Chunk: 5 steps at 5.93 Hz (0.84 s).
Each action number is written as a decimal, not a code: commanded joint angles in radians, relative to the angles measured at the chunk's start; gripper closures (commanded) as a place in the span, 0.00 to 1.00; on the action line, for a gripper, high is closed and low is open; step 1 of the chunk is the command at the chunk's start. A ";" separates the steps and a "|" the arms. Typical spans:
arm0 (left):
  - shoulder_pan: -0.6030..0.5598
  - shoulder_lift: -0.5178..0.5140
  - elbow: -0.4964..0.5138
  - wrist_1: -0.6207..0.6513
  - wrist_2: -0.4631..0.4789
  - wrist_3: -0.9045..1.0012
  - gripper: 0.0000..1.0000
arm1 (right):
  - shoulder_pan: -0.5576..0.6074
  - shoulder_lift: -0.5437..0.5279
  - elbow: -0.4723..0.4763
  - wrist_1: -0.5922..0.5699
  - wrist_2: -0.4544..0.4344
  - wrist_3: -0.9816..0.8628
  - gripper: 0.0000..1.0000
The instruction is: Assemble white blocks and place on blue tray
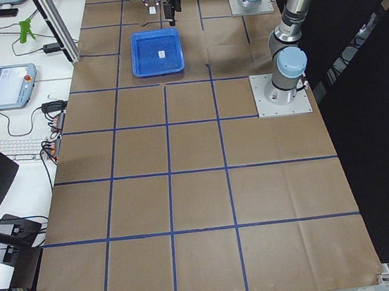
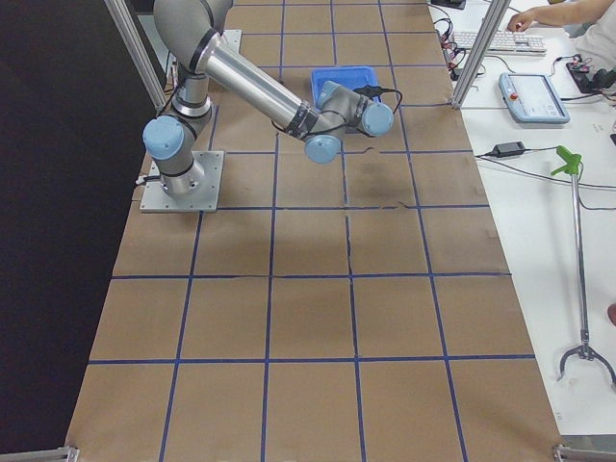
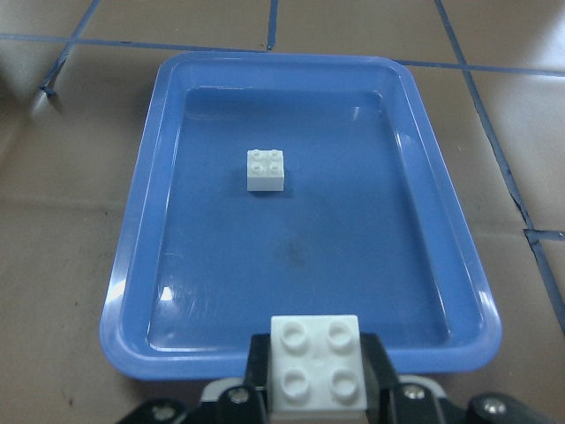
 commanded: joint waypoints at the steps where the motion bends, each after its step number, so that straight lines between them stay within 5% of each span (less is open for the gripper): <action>1: 0.011 0.004 -0.002 0.018 -0.003 -0.155 0.01 | 0.131 0.047 0.067 -0.295 0.001 0.247 0.82; 4: 0.016 0.007 0.001 0.036 -0.003 -0.159 0.01 | 0.199 0.254 0.072 -0.637 -0.007 0.440 0.82; 5: 0.014 0.008 0.001 0.035 -0.003 -0.159 0.01 | 0.205 0.280 0.073 -0.654 -0.007 0.440 0.82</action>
